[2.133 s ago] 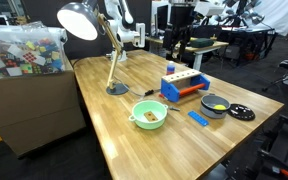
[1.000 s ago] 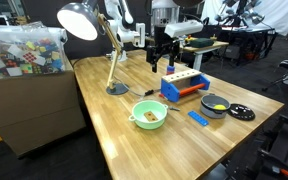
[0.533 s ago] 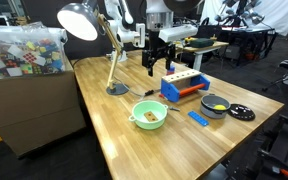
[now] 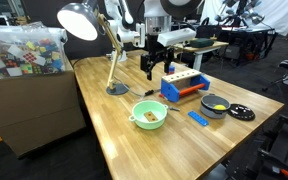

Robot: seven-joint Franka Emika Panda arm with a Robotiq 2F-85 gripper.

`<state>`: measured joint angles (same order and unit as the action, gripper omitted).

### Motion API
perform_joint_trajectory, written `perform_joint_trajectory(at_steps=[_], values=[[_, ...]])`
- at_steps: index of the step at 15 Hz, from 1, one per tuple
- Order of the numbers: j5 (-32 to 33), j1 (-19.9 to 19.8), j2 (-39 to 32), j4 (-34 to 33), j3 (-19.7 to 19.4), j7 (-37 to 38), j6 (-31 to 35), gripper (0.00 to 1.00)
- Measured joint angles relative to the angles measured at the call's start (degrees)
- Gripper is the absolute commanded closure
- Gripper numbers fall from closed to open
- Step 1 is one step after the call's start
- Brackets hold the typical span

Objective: Remove the wooden block from the light-green bowl

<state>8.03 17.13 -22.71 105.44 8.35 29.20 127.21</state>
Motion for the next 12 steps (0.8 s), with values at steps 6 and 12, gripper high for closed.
perform_joint_trajectory(at_steps=[6, 12], values=[[-0.4, 2.2, -5.9, -3.2, 0.4, -3.3, 0.0, 0.0], [-2.1, 3.0, -11.5, -6.3, 0.3, -6.2, -0.2, 0.0]])
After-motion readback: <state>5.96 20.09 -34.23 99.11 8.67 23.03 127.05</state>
